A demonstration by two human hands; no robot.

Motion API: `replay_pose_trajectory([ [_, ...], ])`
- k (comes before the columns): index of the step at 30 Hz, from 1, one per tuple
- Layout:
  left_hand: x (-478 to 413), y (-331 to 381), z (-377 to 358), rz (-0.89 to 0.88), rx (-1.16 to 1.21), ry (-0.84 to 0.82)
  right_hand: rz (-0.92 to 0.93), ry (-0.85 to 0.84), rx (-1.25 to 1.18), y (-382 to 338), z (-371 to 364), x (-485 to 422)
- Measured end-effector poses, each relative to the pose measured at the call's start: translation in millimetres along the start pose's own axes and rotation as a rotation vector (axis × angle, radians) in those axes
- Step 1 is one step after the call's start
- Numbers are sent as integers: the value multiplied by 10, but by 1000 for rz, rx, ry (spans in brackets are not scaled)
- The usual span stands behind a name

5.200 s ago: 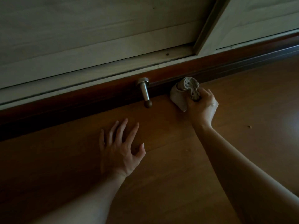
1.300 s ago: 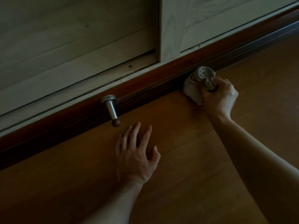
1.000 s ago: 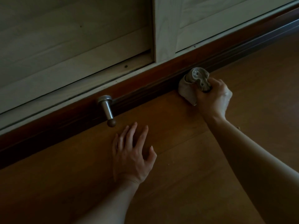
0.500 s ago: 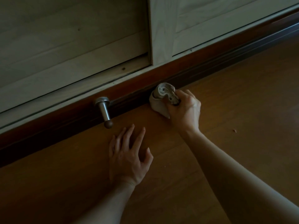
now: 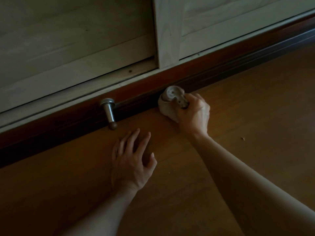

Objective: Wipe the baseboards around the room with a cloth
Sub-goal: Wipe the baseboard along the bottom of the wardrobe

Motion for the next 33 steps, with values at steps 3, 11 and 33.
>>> replay_pose_trajectory([
  [3,3,-6,-16,38,-12,-27,-109,52,28,333,300,-260],
  [11,-460,862,-163,17,93,-10,-56,27,15,465,479,-480],
  [33,-539,980,-280,5,31,16,38,-42,-20,414,419,-504],
])
Point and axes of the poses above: each hand's wrist, its own x-axis away from the middle knuckle, its own z-axis out of the back of the hand, y = z × x, the point moved 10 cm from there along -x, towards the middle knuckle, and after that the axes turned 5 degrees about y, right-handed, at the moved point
